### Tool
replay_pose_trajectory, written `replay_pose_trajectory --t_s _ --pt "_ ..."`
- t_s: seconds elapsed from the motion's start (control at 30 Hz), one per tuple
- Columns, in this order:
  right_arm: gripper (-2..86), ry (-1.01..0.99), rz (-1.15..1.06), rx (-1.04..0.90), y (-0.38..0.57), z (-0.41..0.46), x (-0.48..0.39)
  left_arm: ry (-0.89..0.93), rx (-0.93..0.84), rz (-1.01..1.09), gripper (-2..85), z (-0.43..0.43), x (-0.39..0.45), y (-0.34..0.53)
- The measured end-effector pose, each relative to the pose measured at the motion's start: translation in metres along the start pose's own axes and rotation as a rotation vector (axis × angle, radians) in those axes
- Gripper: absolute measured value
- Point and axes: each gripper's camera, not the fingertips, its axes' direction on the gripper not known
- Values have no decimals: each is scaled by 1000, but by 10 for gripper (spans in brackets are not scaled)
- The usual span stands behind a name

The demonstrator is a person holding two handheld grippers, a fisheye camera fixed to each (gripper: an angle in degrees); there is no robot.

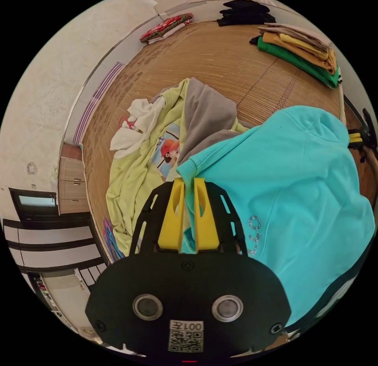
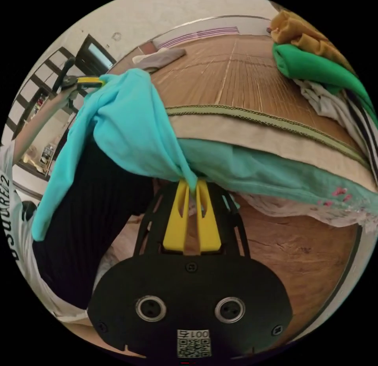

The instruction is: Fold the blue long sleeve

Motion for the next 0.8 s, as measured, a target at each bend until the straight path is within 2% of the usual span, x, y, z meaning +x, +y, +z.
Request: replay_pose_trajectory --t_s 0.13,0.23,0.37,0.47,0.67,0.73,0.8 --pt "24 70 -59 5 26 -55 -21 -31 9 34 43 -6 10 -6" --pt "18 224 -103 77 32 -120 -43 -39 36 76 42 -15 20 -11" --pt "14 390 -202 126 6 -203 -75 -80 78 127 42 -30 36 -17" --pt "13 523 -267 139 -22 -235 -88 -105 124 148 43 -42 44 -16" --pt "16 820 -359 193 -75 -208 -106 -237 106 83 43 -38 48 -9" --pt "18 873 -382 193 -86 -182 -109 -269 70 46 43 -27 45 -6" --pt "22 818 -403 131 -95 -151 -108 -276 26 17 43 -15 43 -4"
